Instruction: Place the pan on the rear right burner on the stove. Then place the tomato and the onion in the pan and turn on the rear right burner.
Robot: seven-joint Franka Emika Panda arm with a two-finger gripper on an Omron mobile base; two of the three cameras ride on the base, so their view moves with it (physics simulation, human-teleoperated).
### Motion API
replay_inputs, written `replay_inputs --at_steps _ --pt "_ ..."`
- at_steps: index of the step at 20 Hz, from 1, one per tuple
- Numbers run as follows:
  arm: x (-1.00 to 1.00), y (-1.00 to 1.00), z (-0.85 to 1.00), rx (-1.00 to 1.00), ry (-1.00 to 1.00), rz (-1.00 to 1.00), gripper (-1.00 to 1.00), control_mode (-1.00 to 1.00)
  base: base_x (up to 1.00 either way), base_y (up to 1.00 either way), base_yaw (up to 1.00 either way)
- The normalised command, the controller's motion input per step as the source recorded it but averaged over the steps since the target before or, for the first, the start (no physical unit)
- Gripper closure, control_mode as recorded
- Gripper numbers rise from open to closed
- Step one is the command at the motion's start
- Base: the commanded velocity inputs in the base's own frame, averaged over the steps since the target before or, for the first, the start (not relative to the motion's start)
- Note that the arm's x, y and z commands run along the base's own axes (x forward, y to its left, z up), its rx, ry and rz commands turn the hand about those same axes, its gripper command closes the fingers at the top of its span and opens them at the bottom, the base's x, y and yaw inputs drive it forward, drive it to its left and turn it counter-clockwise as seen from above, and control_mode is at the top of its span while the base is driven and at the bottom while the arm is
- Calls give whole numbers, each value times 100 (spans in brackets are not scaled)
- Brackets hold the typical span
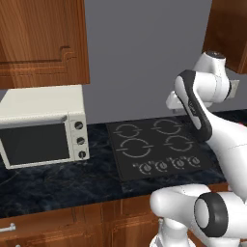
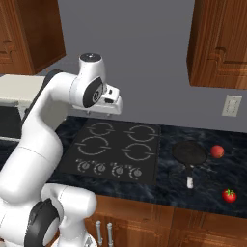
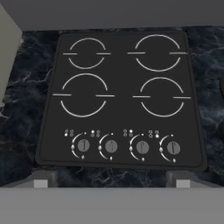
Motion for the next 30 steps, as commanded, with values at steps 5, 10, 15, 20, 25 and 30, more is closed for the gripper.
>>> replay_inputs --at_steps 5,10,15,20,25,30 --pt "0 -54 -8 0 0 0 -100 -100 0 0 0" --pt "0 -53 -15 0 0 0 -100 -100 0 0 0" --pt "0 -51 -18 0 0 0 -100 -100 0 0 0" --pt "0 -50 -14 0 0 -1 -100 -100 0 0 0" --pt "0 -52 -17 0 4 -7 -100 -100 0 0 0" --pt "0 -46 -20 0 10 -10 -100 -100 0 0 0"
